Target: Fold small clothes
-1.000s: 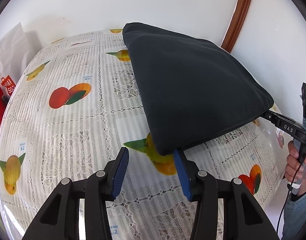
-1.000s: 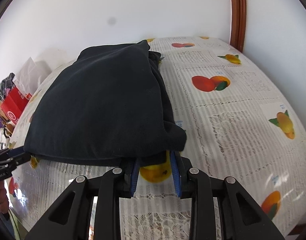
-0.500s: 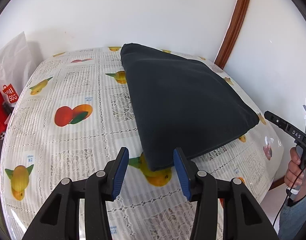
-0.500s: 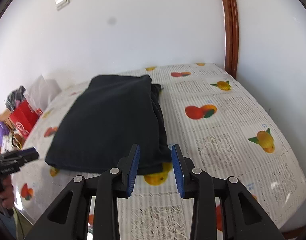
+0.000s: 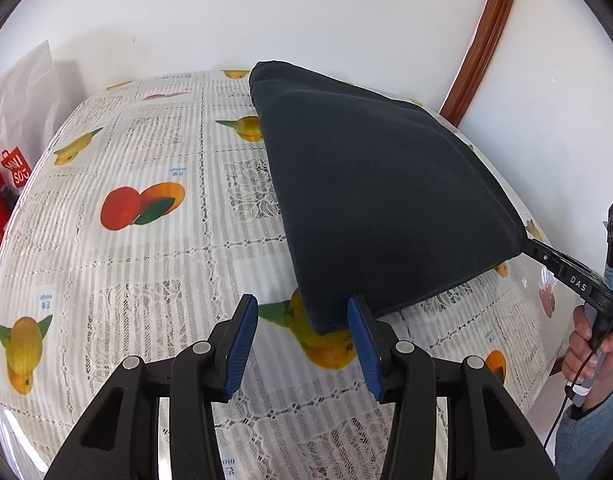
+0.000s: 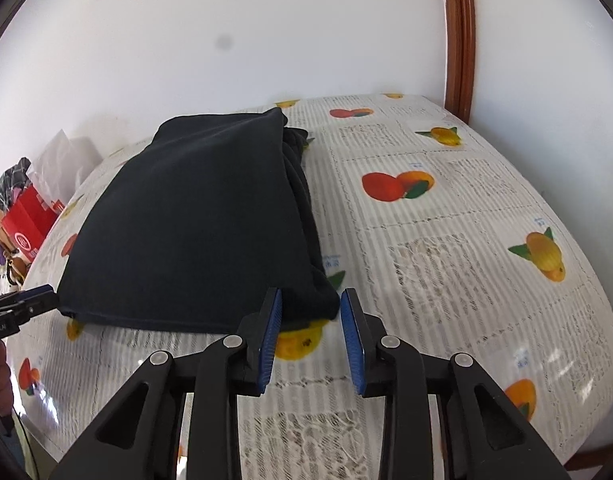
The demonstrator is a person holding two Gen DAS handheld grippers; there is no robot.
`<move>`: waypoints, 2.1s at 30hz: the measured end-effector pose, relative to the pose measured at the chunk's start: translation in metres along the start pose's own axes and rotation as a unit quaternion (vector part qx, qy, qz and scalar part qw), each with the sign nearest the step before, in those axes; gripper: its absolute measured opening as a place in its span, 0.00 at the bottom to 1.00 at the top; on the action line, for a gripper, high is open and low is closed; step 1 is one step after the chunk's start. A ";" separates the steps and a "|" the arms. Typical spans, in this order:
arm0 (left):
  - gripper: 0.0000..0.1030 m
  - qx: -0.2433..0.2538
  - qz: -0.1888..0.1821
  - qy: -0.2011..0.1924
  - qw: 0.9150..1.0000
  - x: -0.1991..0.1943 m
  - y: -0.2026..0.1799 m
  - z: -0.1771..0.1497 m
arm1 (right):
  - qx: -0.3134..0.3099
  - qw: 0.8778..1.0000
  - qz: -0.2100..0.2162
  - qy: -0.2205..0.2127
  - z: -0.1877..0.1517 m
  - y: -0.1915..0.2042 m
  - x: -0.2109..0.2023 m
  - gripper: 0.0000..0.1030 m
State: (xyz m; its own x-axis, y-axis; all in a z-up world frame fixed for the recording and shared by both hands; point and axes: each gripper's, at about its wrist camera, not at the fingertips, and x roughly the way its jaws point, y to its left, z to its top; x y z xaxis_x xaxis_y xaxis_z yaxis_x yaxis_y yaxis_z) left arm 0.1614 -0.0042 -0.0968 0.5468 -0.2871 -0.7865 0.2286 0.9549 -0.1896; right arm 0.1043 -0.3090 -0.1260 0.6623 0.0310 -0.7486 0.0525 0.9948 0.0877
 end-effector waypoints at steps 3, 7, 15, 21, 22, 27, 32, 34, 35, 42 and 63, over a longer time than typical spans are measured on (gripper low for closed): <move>0.43 -0.001 0.000 -0.004 1.000 -0.001 -0.002 0.002 | -0.005 1.000 -0.003 -0.001 -0.001 -0.003 -0.006 0.29; 0.43 -0.006 -0.012 -0.014 1.000 -0.004 -0.009 0.009 | -0.005 1.000 0.009 -0.018 0.006 -0.002 -0.018 0.29; 0.43 0.000 -0.009 -0.016 1.000 -0.006 -0.017 0.013 | 0.010 0.999 0.032 -0.022 0.026 0.009 -0.003 0.30; 0.44 0.009 0.006 -0.004 1.000 -0.007 -0.011 0.004 | 0.034 0.999 0.038 -0.007 0.025 0.007 0.015 0.05; 0.44 0.012 0.007 -0.002 1.000 -0.007 -0.009 0.002 | 0.036 0.999 0.036 -0.015 0.024 0.006 0.012 0.04; 0.44 0.022 0.011 0.011 1.000 -0.003 -0.004 -0.007 | 0.052 0.998 0.043 -0.002 0.016 -0.007 0.004 0.05; 0.44 0.044 0.011 0.008 0.999 0.002 -0.013 -0.006 | 0.040 0.999 0.023 0.014 -0.001 -0.015 -0.006 0.17; 0.44 0.056 0.012 0.011 0.998 0.007 -0.020 -0.004 | 0.033 0.999 0.029 0.027 -0.008 -0.016 -0.005 0.19; 0.44 0.062 0.015 0.013 0.998 0.010 -0.024 -0.003 | 0.029 0.999 0.032 0.030 -0.011 -0.015 -0.004 0.20; 0.25 0.080 0.039 -0.008 0.996 0.009 -0.035 0.002 | 0.018 0.999 0.035 0.029 -0.009 0.001 0.016 0.24; 0.20 -0.003 0.006 0.020 1.000 0.038 -0.006 0.016 | 0.016 0.999 0.031 0.027 0.017 0.013 0.058 0.15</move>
State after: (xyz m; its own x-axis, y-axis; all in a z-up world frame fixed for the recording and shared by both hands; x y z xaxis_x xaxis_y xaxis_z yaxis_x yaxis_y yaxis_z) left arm 0.1936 -0.0218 -0.1158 0.5174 -0.2728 -0.8111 0.2177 0.9586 -0.1836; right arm 0.1562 -0.2958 -0.1575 0.6238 0.0992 -0.7753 0.0368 0.9871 0.1560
